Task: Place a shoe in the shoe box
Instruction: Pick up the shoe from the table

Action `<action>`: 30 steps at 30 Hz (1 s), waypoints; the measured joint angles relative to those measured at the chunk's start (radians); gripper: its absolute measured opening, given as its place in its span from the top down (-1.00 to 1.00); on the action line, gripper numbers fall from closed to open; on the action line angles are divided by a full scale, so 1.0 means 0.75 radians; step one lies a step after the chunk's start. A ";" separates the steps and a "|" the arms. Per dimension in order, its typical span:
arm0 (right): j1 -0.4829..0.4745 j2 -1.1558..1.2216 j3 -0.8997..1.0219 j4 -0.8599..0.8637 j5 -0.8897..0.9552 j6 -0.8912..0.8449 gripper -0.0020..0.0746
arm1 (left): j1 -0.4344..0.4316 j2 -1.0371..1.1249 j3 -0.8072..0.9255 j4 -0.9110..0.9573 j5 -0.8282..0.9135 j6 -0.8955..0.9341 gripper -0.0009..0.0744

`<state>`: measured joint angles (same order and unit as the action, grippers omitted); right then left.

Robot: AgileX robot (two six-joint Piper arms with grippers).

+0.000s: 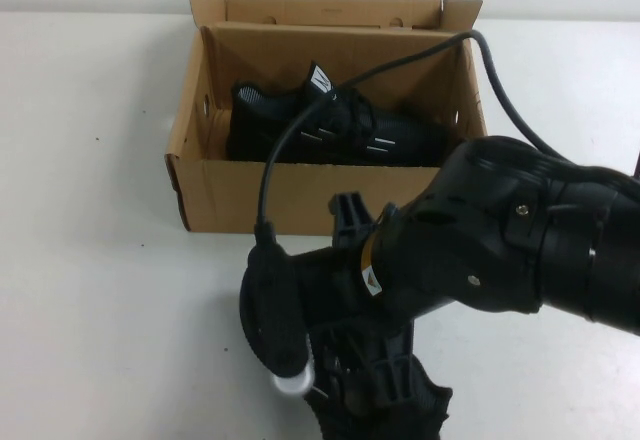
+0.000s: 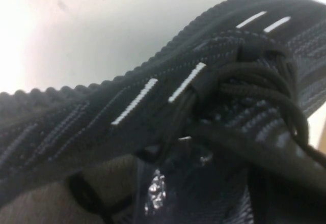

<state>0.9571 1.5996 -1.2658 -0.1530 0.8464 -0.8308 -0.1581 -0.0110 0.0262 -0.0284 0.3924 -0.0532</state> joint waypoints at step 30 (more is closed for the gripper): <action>0.002 -0.167 0.000 -0.225 0.067 -0.057 0.94 | 0.000 0.000 0.000 0.000 0.000 0.000 0.99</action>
<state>0.9586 1.4743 -1.2658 -0.3216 0.8965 -0.8735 -0.1581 -0.0110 0.0262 -0.0284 0.3924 -0.0532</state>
